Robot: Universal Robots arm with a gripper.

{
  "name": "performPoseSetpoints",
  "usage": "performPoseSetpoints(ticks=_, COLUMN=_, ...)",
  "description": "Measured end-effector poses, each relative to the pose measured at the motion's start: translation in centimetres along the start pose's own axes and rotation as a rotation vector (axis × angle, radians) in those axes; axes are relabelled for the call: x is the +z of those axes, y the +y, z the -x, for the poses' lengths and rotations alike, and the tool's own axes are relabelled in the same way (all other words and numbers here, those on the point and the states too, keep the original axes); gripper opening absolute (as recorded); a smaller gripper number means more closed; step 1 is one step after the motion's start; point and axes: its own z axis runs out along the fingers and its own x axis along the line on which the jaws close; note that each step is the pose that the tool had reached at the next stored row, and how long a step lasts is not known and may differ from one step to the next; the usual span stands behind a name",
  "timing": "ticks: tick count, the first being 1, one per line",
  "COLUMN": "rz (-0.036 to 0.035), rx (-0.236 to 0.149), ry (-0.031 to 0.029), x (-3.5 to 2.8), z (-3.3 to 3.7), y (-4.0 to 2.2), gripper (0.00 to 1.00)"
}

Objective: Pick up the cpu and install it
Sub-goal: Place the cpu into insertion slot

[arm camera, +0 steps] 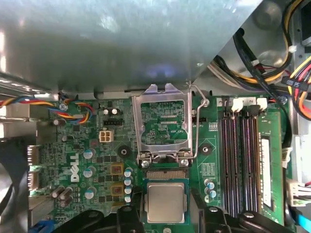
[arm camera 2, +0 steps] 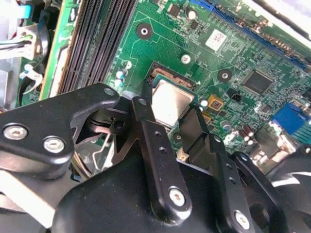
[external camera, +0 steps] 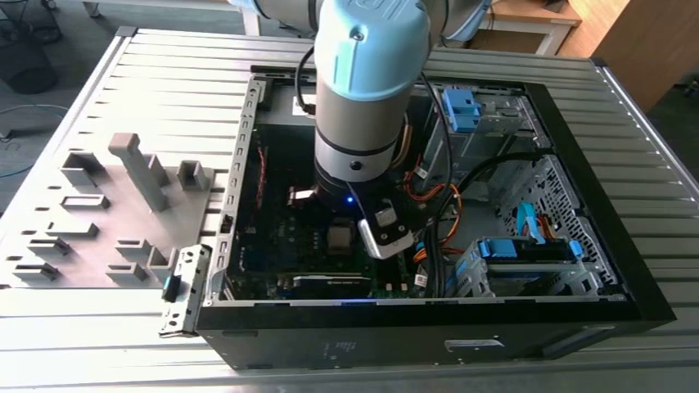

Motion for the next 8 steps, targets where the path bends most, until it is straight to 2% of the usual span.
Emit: performPoseSetpoints(ticks=8, rz=0.0004, rx=0.000, ry=-0.0002, x=0.24, z=0.01, y=-0.01, gripper=0.47)
